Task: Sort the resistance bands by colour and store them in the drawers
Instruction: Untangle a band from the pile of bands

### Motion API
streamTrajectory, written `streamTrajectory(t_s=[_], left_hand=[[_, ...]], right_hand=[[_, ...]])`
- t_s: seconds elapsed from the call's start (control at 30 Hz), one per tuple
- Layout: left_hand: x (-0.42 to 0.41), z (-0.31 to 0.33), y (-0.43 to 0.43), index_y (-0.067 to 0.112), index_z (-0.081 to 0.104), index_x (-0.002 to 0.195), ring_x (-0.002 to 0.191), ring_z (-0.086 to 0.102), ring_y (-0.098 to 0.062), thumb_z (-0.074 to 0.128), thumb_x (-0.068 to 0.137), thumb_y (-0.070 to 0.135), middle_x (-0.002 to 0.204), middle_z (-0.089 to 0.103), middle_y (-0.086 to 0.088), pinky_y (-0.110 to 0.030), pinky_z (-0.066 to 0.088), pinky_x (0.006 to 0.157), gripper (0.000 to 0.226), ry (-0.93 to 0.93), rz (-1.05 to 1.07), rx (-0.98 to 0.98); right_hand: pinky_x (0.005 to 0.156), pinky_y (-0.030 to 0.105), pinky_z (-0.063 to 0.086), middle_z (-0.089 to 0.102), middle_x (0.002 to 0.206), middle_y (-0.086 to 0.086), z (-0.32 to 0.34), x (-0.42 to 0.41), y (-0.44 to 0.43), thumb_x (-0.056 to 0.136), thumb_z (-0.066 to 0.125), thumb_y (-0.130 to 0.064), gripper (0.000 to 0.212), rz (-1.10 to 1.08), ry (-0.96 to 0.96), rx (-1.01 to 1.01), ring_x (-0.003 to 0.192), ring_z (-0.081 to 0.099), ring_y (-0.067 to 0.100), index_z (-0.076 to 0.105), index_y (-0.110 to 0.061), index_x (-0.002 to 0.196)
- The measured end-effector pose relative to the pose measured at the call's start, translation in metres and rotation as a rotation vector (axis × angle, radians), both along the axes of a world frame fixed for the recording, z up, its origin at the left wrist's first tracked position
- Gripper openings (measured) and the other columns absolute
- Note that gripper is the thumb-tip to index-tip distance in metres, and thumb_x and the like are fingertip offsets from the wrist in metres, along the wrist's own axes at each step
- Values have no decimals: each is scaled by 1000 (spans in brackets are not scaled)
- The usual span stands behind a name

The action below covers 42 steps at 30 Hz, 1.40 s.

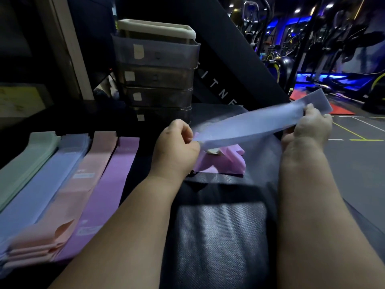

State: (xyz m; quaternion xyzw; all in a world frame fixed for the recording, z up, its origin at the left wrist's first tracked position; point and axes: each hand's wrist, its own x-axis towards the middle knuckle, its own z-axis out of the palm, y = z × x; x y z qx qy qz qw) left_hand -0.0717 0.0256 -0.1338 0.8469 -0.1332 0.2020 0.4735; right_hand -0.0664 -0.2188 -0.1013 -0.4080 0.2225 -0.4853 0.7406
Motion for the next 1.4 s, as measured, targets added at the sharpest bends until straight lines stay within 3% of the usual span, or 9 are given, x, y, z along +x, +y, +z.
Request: streamTrajectory(t_s=[0.23, 0.37, 0.53, 0.7, 0.77, 0.83, 0.93, 1.03, 1.4], left_hand=[[0, -4, -4, 21, 43, 106, 79, 69, -28, 51, 93, 29, 101, 65, -7, -42, 58, 75, 17, 295, -81, 12], [-11, 7, -4, 33, 45, 108, 47, 59, -9, 49, 98, 14, 89, 67, -7, -28, 52, 53, 22, 497, -320, -234], [-22, 16, 4, 39, 51, 105, 75, 65, -20, 57, 86, -5, 101, 62, -1, -41, 55, 73, 48, 427, -436, -298], [-27, 25, 12, 28, 53, 111, 71, 62, -11, 84, 67, 10, 102, 65, -6, -26, 49, 63, 57, 504, -501, -353], [-30, 32, 12, 26, 53, 111, 73, 64, -14, 88, 57, 33, 96, 68, -2, -35, 54, 70, 65, 548, -499, -313], [-35, 36, 14, 21, 55, 108, 74, 63, -16, 82, 68, 43, 93, 69, 0, -42, 56, 78, 53, 554, -456, -276], [-42, 33, 27, 17, 56, 95, 63, 60, -15, 63, 93, 20, 82, 65, -2, -35, 53, 68, 8, 449, -346, -229], [-49, 24, 51, 23, 54, 92, 59, 59, -12, 62, 90, 16, 73, 66, 2, -34, 53, 68, 11, 383, -264, -110], [-93, 16, 136, 31, 63, 82, 72, 64, 3, 71, 84, 30, 78, 70, 14, -14, 50, 66, 8, 396, -110, 149]], right_hand=[[84, 29, 55, 62, 95, -2, -1, 4, 1, 97, 51, -17, 10, 17, 27, -11, 91, 64, 15, 49, -22, 88], [73, 24, 52, 59, 87, -2, -4, 6, 1, 97, 51, -15, 16, 15, 28, -27, 79, 61, 12, 48, -21, 83], [73, 28, 49, 54, 83, -3, -12, 10, 1, 97, 49, -16, 17, 53, 54, 16, 77, 55, 14, 46, -20, 81], [94, 40, 51, 59, 100, 2, -17, 13, 1, 92, 51, -22, 13, 29, 152, -19, 96, 61, 22, 48, -23, 79], [92, 37, 52, 59, 100, 3, -17, 14, 4, 89, 50, -21, 11, 12, 172, -27, 98, 61, 24, 49, -23, 78], [74, 29, 48, 55, 90, 3, -17, 16, 9, 84, 47, -24, 8, 29, 194, -29, 86, 55, 20, 51, -18, 81], [56, 25, 32, 37, 73, 3, -20, 17, 20, 82, 41, -11, 17, 65, 241, -74, 67, 40, 15, 48, 4, 78], [37, 17, 22, 22, 65, 1, -19, 15, 43, 91, 32, 1, 33, 119, 307, -203, 47, 21, 10, 26, -16, 64], [43, 18, 32, 42, 58, 1, -16, 16, 114, 87, 35, 4, 23, 412, 156, -371, 39, 41, 6, 45, -14, 77]])
